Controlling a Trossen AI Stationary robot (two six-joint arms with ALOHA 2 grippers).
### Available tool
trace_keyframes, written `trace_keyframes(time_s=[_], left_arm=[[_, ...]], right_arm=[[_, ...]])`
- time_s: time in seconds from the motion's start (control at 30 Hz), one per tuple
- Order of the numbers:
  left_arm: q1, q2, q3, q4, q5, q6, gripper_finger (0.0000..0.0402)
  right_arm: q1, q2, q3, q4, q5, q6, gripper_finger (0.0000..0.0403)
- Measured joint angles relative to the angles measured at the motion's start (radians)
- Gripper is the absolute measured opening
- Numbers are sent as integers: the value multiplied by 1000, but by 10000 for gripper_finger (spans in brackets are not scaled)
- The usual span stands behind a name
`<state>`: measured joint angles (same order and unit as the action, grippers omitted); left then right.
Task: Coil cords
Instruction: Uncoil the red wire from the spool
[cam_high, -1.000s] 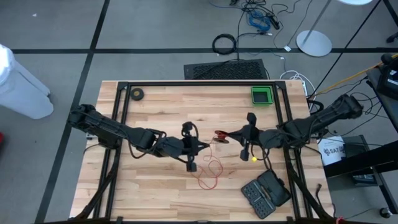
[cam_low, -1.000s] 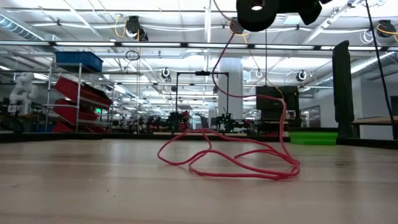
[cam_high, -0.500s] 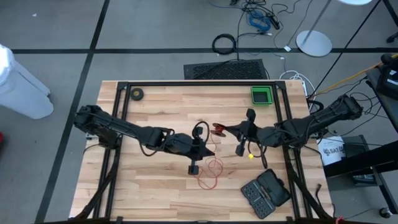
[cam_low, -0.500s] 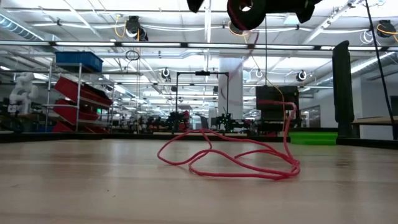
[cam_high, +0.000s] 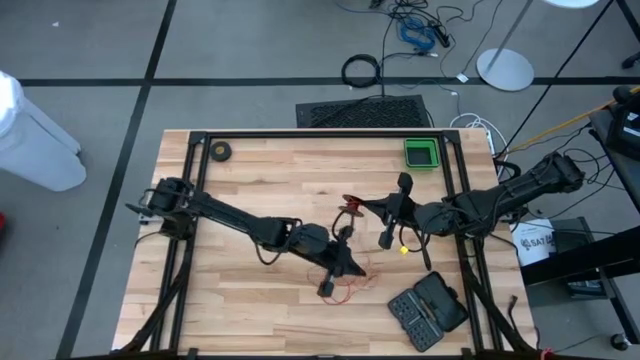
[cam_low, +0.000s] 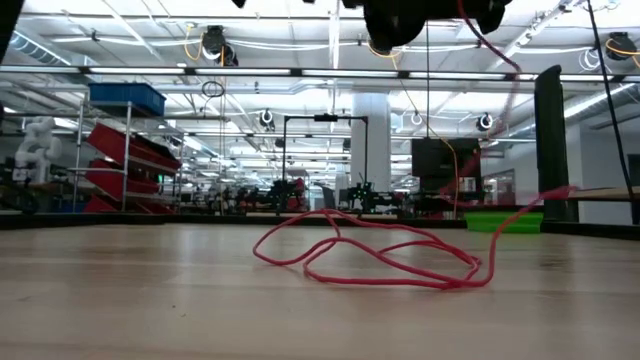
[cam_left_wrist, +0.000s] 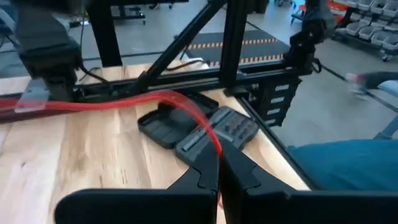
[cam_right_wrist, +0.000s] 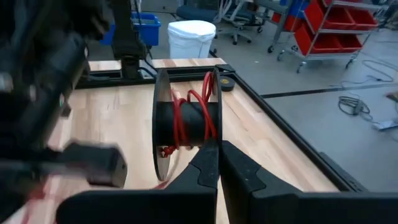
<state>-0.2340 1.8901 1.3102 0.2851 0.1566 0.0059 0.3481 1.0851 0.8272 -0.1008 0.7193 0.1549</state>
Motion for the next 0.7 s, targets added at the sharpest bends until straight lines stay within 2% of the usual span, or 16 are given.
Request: trace_keyframes(time_s=[0.2,0.33,0.53,0.7], left_arm=[[21,48,0,15,18,-3,2],[43,69,0,-15,68,-49,2],[72,65,0,-262,109,-53,6],[106,63,0,-422,69,-80,41]], right_arm=[[0,0,0,4,22,-23,0],[0,0,0,20,22,-40,0],[1,0,0,21,19,-48,0],[3,-33,0,-3,-12,-67,0]])
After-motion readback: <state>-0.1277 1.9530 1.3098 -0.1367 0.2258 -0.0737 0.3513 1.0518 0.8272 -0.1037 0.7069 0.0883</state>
